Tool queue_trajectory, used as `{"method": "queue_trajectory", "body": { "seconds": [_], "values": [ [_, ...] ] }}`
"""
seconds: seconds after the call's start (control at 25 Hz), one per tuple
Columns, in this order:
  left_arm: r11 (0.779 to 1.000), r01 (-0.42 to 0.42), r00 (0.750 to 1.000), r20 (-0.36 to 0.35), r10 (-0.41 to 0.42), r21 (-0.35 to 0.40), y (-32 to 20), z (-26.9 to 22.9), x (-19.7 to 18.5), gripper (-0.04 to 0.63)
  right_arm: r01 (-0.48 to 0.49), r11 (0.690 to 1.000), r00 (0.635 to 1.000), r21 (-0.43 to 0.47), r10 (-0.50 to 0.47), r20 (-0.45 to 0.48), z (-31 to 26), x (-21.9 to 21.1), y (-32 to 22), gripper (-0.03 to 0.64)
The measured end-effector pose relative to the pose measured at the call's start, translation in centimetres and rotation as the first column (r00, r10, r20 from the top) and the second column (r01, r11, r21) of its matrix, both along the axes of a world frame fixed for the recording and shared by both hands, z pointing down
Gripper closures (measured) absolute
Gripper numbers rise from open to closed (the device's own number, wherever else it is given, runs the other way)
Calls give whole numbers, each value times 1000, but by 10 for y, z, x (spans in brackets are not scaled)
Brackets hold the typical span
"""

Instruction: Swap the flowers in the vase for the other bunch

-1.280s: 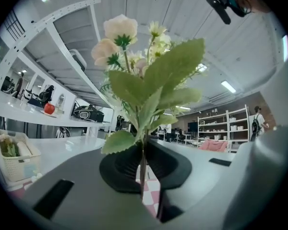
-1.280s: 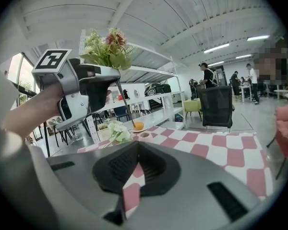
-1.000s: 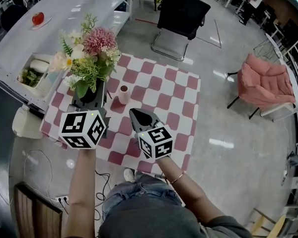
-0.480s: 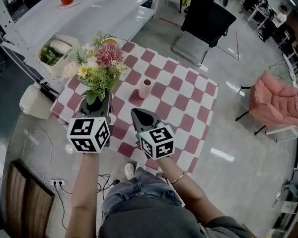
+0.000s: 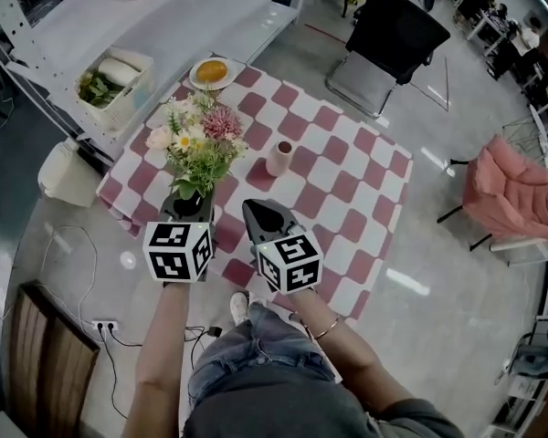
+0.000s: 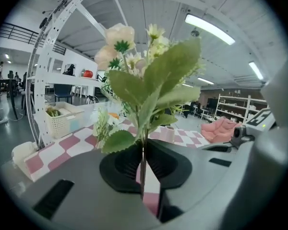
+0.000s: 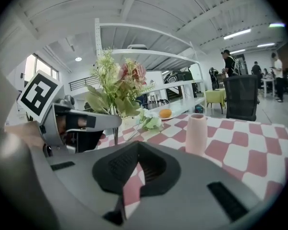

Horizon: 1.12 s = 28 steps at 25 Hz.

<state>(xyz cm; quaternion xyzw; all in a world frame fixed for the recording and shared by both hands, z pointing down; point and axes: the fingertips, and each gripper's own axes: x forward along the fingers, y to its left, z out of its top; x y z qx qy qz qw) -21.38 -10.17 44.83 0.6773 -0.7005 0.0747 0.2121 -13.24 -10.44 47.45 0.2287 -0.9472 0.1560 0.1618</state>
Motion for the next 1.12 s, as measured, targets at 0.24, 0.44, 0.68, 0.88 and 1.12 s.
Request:
{"method": "queue_trajectory", "body": {
  "seconds": [0.24,0.44,0.68,0.88,1.12],
  "values": [
    [997,-24,1000,8,25,-73,-23,27,2,554,-24,1000,1000,-19,24,-5,8,4,-15,606],
    [992,-35,999,-2,35,-121,-48,41,4,554,-26,999,1000,-23,26,-6,10,6,-29,606],
    [985,-38,999,-14,36,-170,-71,62,4,554,-36,998,999,-48,35,-21,22,7,-43,606],
    [977,-40,999,-23,36,-208,-87,80,0,554,-41,997,999,-61,39,-32,28,6,-52,606],
    [966,-40,999,-39,31,-256,-101,101,-5,552,-55,996,998,-77,52,-40,36,5,-63,606]
  ]
}}
